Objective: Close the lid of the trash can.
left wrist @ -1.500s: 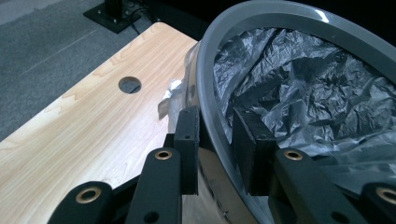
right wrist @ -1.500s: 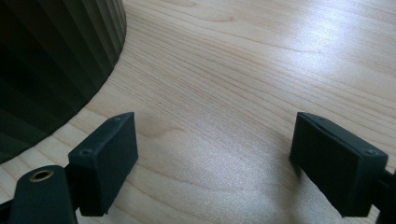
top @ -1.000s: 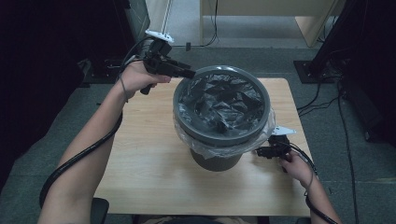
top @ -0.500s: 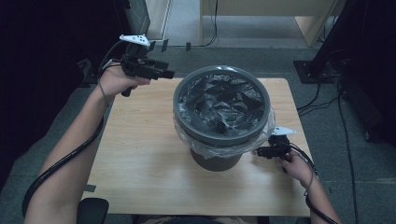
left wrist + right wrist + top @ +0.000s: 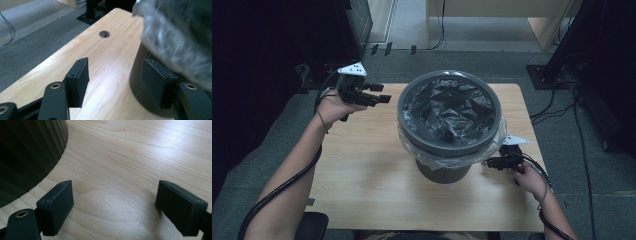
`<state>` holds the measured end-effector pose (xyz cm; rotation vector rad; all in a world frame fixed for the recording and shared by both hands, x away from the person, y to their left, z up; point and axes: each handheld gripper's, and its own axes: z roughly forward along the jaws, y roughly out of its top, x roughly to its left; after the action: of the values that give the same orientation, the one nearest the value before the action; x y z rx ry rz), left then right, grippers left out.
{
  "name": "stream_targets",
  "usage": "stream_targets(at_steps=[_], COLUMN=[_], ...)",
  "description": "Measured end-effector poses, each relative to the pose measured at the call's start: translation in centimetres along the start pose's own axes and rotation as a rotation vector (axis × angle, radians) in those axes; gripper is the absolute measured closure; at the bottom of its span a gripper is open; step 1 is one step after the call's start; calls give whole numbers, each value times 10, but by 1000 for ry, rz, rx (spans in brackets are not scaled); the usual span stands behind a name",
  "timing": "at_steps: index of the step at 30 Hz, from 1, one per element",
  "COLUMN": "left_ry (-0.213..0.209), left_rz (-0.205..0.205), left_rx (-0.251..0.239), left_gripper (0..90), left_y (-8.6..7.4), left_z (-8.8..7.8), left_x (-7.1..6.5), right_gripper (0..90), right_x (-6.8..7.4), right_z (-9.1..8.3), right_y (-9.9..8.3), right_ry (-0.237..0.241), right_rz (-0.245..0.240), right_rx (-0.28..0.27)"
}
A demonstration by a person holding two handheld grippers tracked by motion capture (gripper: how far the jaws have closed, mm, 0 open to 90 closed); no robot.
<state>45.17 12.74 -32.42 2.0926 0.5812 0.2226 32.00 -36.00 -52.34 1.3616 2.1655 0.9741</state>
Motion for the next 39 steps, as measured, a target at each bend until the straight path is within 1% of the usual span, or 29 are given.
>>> stream_targets(at_steps=[5,6,8,10,11,12,13,15,16,17,19,23,26,28,30,31,33,34,37,39], left_ry=[14,11,0,2,2,5,12,16,16,21,32,40,44,52,58,59,48,51,60,77], left_rz=[-11,-22,-47,-58,-57,-58,-48,-44,-44,-50,-56,-61,-81,-84,-82,-86,-111,-113,-99,-82], left_rx=[2,-11,-22,-7,10,16,30,37,37,34,43,58,61,76,80,71,50,52,74,76], left_gripper=[363,360,355,353,353,353,352,351,350,349,347,338,337,335,335,335,327,323,318,313], left_y=[-25,-32,-42,-53,-60,-64,-70,-80,-80,-92,-103,-122,-135,-143,-146,-147,-151,-153,-161,-165], left_z=[9,10,14,19,23,25,27,32,32,36,40,48,52,55,56,57,58,59,63,63], left_x=[1,2,2,3,2,2,1,1,1,1,1,-1,-1,-2,-4,-5,-6,-6,-4,-3], right_gripper=[144,144,144,144,144,144,144,144,144,144,144,143,144,144,144,143,144,143,144,144], right_x=[0,0,0,0,0,0,0,0,0,0,0,1,1,1,1,2,2,2,1,1], right_z=[0,0,0,0,0,0,0,0,0,0,0,0,0,0,-1,-1,-1,-1,0,0], right_y=[0,0,0,0,0,0,0,0,0,0,0,0,0,0,0,0,0,0,0,0], right_ry=[0,0,0,0,0,-1,-1,0,0,-1,-1,-2,-3,-5,-7,-7,-7,-7,-9,-9], right_rz=[0,0,0,0,0,0,1,0,0,0,1,3,3,3,9,10,9,10,7,7], right_rx=[0,0,0,0,0,0,1,0,0,0,0,1,0,-1,1,1,1,1,-1,-1])
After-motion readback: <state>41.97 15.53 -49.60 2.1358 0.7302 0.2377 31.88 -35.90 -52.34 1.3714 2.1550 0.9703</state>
